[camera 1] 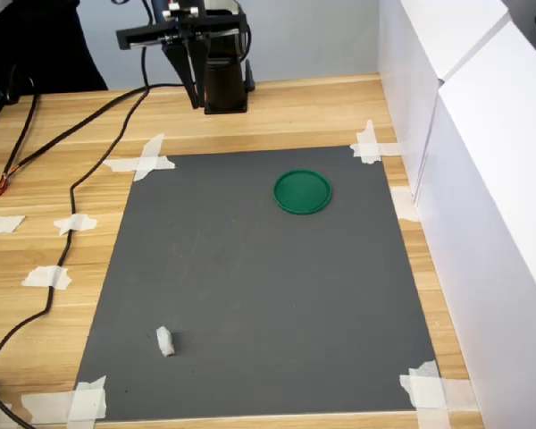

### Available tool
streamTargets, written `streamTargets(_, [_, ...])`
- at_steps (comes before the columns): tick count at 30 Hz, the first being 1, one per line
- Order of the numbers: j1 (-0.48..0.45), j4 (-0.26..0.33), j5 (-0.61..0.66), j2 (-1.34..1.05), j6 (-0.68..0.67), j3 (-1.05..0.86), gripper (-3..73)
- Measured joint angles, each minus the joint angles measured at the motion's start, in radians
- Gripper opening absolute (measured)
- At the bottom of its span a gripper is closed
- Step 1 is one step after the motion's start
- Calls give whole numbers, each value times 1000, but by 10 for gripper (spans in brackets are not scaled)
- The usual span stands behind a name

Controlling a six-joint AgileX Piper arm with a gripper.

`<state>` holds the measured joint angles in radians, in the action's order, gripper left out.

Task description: Grasp a white terminal and put it on the green lid.

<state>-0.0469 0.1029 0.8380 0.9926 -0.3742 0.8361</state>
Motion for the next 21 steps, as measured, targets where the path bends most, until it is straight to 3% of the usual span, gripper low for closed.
streamTargets(3, [0, -47, 12, 62, 4, 51, 24])
streamTargets(6, [0, -74, 14, 111, 11, 101, 106])
streamTargets(13, [0, -92, 45, 238, 44, 203, 398])
streamTargets(18, [0, -152, 46, 330, 154, 297, 618])
streamTargets(21, [0, -176, 63, 400, 202, 369, 692])
